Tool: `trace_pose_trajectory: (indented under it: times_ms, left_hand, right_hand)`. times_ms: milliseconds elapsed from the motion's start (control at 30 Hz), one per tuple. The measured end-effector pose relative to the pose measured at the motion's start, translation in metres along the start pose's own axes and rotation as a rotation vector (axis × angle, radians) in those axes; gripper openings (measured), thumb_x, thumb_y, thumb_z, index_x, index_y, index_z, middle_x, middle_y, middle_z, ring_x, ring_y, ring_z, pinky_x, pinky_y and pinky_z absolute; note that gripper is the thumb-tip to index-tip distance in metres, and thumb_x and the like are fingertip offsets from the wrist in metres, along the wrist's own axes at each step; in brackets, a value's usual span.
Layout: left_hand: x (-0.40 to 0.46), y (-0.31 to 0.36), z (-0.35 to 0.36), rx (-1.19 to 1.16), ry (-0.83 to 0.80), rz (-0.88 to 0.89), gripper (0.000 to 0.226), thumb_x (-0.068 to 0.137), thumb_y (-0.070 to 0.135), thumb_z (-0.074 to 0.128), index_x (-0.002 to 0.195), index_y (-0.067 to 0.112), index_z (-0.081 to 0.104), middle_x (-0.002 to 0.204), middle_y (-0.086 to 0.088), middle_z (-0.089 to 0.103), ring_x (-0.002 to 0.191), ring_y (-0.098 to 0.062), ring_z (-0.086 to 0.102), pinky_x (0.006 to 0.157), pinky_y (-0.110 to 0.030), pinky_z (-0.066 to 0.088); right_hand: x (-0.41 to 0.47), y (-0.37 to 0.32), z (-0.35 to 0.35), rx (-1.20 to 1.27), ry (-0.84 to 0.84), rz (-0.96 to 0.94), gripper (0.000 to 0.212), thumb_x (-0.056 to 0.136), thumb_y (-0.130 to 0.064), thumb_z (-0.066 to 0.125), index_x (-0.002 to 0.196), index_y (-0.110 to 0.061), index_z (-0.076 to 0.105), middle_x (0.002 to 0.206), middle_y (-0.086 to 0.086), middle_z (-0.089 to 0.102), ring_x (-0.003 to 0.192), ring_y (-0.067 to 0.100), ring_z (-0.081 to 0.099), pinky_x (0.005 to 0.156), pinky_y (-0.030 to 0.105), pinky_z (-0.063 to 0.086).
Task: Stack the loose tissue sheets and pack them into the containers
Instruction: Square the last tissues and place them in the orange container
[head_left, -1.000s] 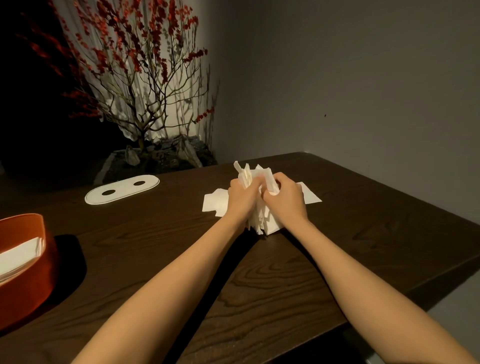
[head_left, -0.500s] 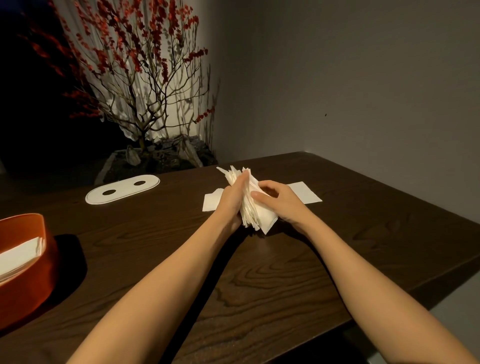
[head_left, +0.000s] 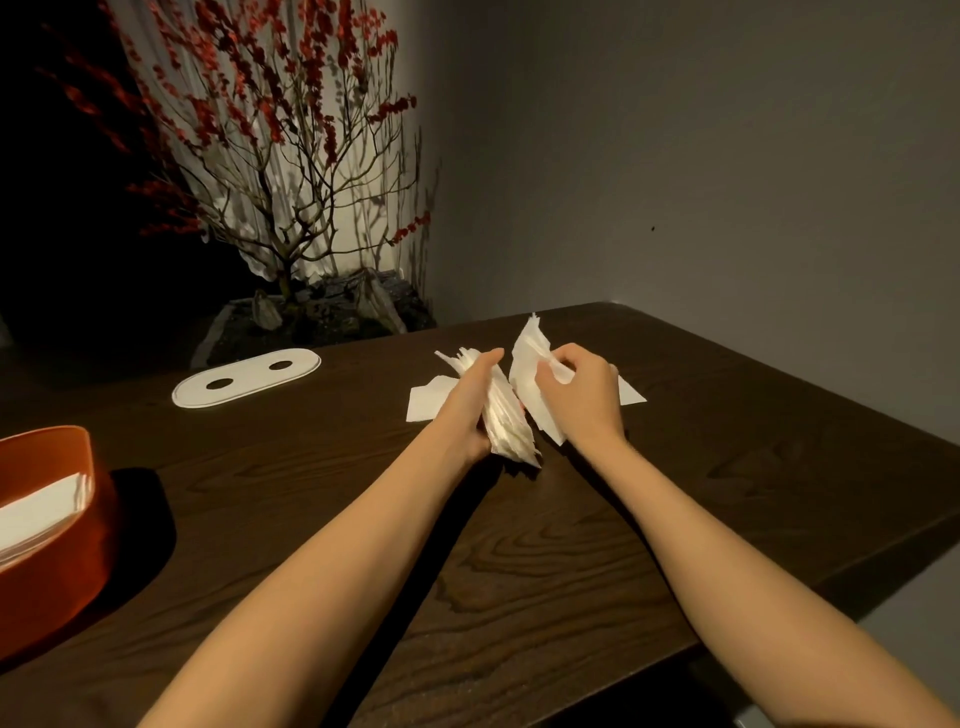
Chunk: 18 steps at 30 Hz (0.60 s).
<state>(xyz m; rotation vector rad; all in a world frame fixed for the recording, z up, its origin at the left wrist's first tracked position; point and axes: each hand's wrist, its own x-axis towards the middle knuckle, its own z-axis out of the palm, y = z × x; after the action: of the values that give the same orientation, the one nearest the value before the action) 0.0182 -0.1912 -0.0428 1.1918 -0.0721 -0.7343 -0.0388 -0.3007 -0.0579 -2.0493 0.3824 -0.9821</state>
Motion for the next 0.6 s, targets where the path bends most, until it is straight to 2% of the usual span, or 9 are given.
trace_pose_trajectory:
  times_ms: [67,167,300,367,467,533,600]
  left_hand:
    - [0.002,-0.004,0.006,0.051,-0.011,0.039,0.047,0.092,0.044,0.058,0.126,0.012,0.058,0.105,-0.013,0.070,0.091,-0.027,0.069,0.068,-0.039,0.055]
    - [0.002,-0.005,0.010,0.062,-0.015,0.097,0.049,0.092,0.045,0.058,0.125,0.009,0.060,0.106,-0.014,0.070,0.094,-0.028,0.069,0.073,-0.038,0.056]
    - [0.007,-0.004,0.006,0.037,-0.013,0.127,0.048,0.091,0.042,0.060,0.124,0.006,0.059,0.105,-0.015,0.069,0.094,-0.028,0.069,0.074,-0.039,0.056]
    - [0.007,-0.002,0.004,0.059,-0.028,0.103,0.046,0.092,0.040,0.059,0.123,0.006,0.058,0.103,-0.016,0.069,0.093,-0.030,0.068,0.079,-0.041,0.056]
    - [0.003,0.002,0.000,-0.004,-0.097,0.043,0.032,0.095,0.034,0.052,0.113,0.008,0.058,0.095,-0.017,0.066,0.085,-0.029,0.065,0.077,-0.041,0.052]
    - [0.003,0.003,-0.003,-0.039,-0.142,0.006,0.026,0.094,0.034,0.051,0.102,0.010,0.058,0.085,-0.014,0.063,0.077,-0.025,0.061,0.075,-0.039,0.049]
    - [0.003,0.002,-0.006,-0.032,-0.186,-0.016,0.028,0.093,0.039,0.050,0.096,0.012,0.058,0.078,-0.011,0.063,0.071,-0.022,0.061,0.074,-0.038,0.048]
  right_hand:
    - [-0.005,-0.006,0.004,-0.012,-0.051,-0.032,0.015,0.093,-0.022,0.057,0.081,-0.015,0.062,0.072,-0.001,0.060,0.068,0.014,0.057,0.058,0.030,0.044]
    - [-0.009,-0.013,0.010,0.059,-0.141,0.001,0.017,0.094,-0.025,0.055,0.079,-0.019,0.059,0.071,-0.005,0.058,0.068,0.010,0.055,0.062,0.030,0.044]
    - [-0.005,-0.018,0.004,0.368,-0.278,0.183,0.022,0.095,-0.022,0.045,0.086,-0.014,0.063,0.084,0.002,0.063,0.084,0.019,0.062,0.076,0.037,0.050]
    - [-0.003,-0.017,0.000,0.498,-0.350,0.292,0.021,0.095,-0.021,0.045,0.089,-0.017,0.064,0.083,-0.002,0.065,0.084,0.014,0.062,0.072,0.029,0.050]
    - [0.002,-0.010,-0.002,0.365,-0.340,0.238,0.025,0.098,-0.011,0.042,0.101,-0.018,0.066,0.103,-0.001,0.066,0.096,0.012,0.061,0.074,0.022,0.051]
    - [0.005,-0.003,-0.002,0.226,-0.305,0.134,0.026,0.098,-0.008,0.046,0.110,-0.016,0.067,0.108,-0.003,0.064,0.094,0.009,0.061,0.071,0.015,0.049]
    - [0.006,0.001,-0.001,0.175,-0.296,0.094,0.020,0.096,-0.011,0.054,0.109,-0.019,0.068,0.110,-0.002,0.063,0.091,0.010,0.061,0.067,0.017,0.052]
